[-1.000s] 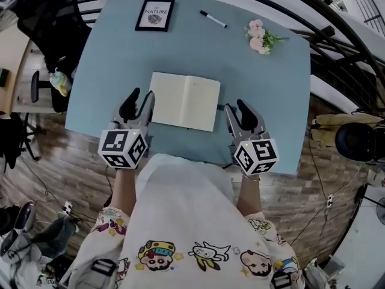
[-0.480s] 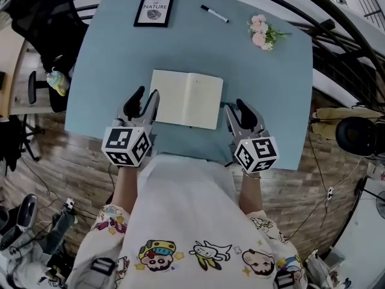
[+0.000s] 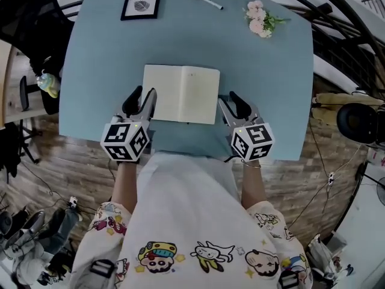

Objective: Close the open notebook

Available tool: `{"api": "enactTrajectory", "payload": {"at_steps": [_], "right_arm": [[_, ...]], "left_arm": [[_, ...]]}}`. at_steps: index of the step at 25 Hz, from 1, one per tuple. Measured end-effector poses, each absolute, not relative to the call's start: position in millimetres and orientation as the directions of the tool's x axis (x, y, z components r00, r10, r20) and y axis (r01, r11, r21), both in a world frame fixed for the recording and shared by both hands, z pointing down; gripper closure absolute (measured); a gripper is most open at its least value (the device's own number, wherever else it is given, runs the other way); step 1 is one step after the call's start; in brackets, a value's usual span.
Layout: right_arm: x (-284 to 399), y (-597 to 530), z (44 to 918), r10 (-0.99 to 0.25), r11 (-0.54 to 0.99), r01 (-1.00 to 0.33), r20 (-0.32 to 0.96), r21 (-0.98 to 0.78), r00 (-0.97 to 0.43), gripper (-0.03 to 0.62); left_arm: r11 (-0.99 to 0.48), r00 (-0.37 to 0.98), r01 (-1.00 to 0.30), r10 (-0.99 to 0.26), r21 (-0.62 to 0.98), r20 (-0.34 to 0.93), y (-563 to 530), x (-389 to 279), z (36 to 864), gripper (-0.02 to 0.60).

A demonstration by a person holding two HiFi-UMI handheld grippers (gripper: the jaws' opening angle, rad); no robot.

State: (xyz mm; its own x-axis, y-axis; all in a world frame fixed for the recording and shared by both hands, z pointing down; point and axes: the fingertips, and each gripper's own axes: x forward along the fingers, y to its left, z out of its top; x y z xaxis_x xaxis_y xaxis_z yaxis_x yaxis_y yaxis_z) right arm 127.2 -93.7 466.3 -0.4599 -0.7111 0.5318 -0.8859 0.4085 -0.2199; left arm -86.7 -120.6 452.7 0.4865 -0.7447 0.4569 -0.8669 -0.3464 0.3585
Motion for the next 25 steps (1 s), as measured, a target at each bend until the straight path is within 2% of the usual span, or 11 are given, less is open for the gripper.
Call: {"api": "enactTrajectory", "payload": {"at_steps": [12,25], "right_arm": [[129,-90,561,-0.608,0.326,-0.904,0.672,-0.276,-0.424,0.425],[134,-100,605,-0.546,0.307,-0.908,0.729,-0.285,-0.413,0.407]], "left_arm": [[-0.266,0.499,-0.853,-0.670,0.450,0.550,-102,-90,517,0.425],[-0.200,0.539,-0.815,-0.606,0.543,0.586,-77,-78,558,0.425]]}}
